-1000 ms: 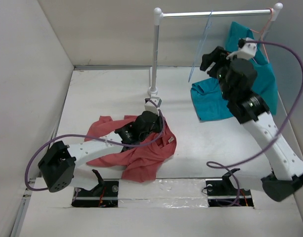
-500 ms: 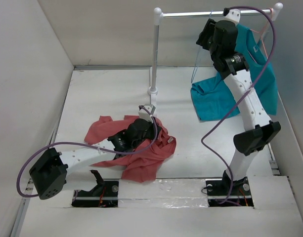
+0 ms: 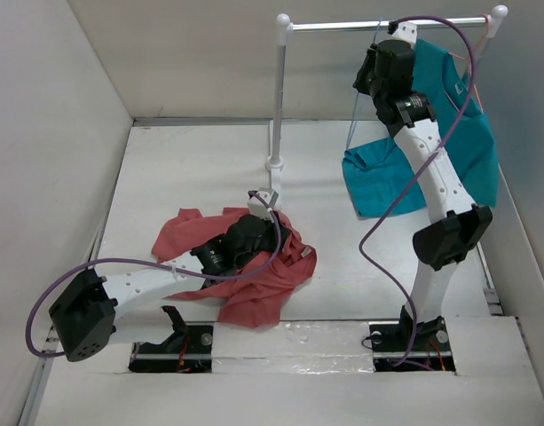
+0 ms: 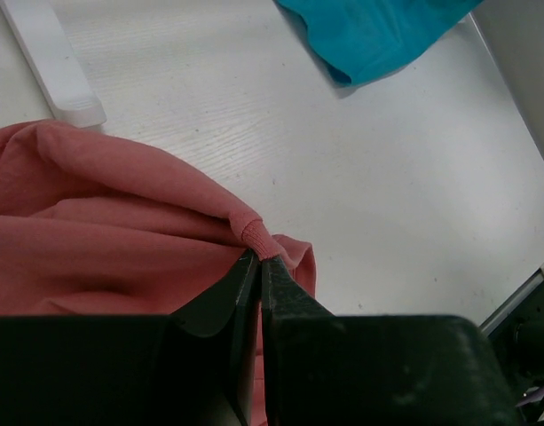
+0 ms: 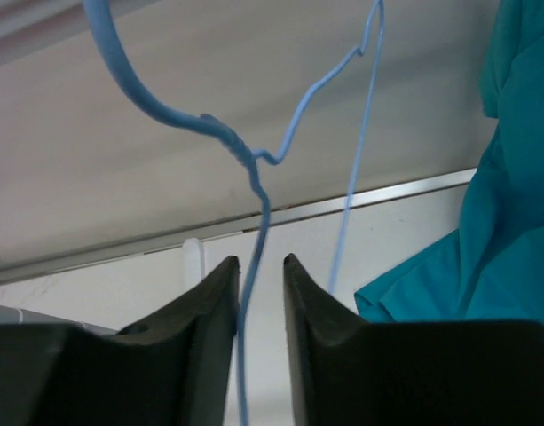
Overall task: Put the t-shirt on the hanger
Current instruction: Pick up the hanger from the clothesline.
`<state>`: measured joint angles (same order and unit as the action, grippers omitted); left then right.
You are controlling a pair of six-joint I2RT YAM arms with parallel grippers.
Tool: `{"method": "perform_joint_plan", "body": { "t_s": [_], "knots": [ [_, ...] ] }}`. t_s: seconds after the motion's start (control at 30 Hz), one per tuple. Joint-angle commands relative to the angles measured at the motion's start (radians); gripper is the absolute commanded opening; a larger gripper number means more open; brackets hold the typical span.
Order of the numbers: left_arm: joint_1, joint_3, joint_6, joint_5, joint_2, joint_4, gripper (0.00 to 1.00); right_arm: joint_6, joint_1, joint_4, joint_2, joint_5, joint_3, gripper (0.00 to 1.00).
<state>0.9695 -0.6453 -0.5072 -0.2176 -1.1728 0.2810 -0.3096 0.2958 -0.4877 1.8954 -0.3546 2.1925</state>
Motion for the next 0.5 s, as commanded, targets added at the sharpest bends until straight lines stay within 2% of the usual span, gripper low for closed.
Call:
{"method": "perform_joint_plan", "body": {
  "t_s": [0.0, 0.07, 0.17, 0.33, 0.4, 0.47],
  "knots": [
    [0.008, -0.011, -0.007, 0.006, 0.019, 0.041, 0.00, 0.010, -0.009, 0.060, -0.018, 0.008, 0.000, 0.27],
    [0.008, -0.011, -0.005, 0.004, 0.021, 0.043, 0.00, 0.010, -0.009, 0.064, -0.028, 0.005, -0.020, 0.14],
    [0.008, -0.016, -0.002, 0.007, 0.015, 0.043, 0.00, 0.021, -0.009, 0.078, -0.047, -0.020, -0.042, 0.00],
    [0.008, -0.037, 0.007, -0.002, 0.012, 0.032, 0.00, 0.041, -0.009, 0.139, -0.133, 0.003, -0.098, 0.00],
    [0.008, -0.053, 0.013, -0.003, 0.006, 0.029, 0.00, 0.050, -0.018, 0.231, -0.224, 0.061, -0.192, 0.00],
    [0.008, -0.063, 0.019, -0.011, -0.002, 0.017, 0.00, 0.032, -0.027, 0.236, -0.258, 0.116, -0.214, 0.00]
  ]
}}
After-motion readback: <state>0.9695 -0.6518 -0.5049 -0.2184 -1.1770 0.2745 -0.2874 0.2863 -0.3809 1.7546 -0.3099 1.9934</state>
